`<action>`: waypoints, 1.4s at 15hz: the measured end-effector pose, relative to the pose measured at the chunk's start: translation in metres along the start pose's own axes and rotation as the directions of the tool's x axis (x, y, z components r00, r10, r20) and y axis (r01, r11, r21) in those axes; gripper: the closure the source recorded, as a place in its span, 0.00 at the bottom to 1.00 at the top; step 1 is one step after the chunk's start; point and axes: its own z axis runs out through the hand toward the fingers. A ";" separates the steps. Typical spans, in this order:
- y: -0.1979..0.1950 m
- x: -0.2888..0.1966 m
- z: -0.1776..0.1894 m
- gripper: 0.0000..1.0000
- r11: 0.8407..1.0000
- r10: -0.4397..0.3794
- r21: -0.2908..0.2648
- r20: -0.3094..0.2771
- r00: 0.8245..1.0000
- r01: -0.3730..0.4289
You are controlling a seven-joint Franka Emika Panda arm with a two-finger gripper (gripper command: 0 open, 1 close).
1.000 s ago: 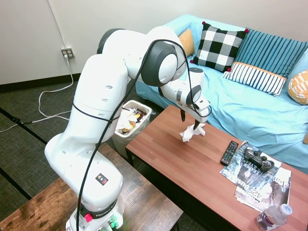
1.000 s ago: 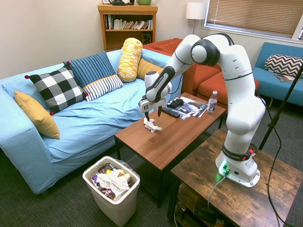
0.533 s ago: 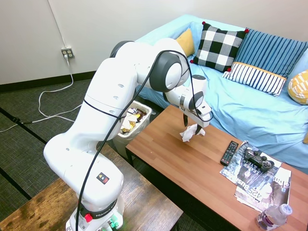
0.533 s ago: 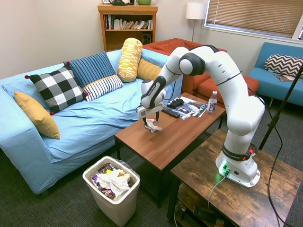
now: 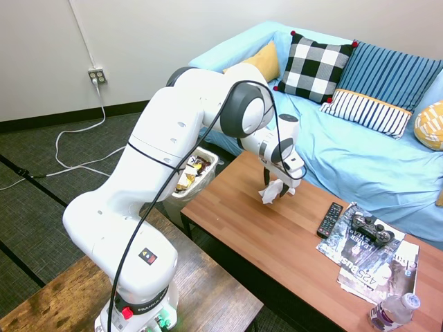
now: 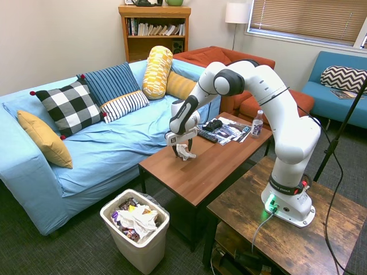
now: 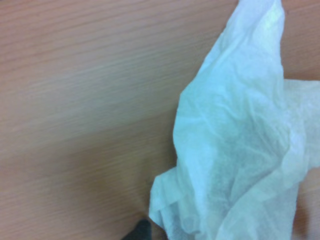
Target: Throw the tissue in the trash bin
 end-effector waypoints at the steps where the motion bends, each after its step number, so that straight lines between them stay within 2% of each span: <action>1: 0.001 0.000 0.001 1.00 1.000 0.001 -0.001 0.002 1.000 -0.001; 9: 0.006 0.007 0.003 1.00 1.000 -0.001 -0.003 0.021 1.000 0.001; 15: 0.013 0.019 -0.005 1.00 1.000 -0.016 0.018 0.033 0.999 0.015; 18: 0.010 0.004 -0.033 1.00 0.996 -0.074 0.044 0.028 0.997 0.073; 21: -0.012 -0.076 -0.079 1.00 0.976 -0.207 0.064 -0.003 0.978 0.207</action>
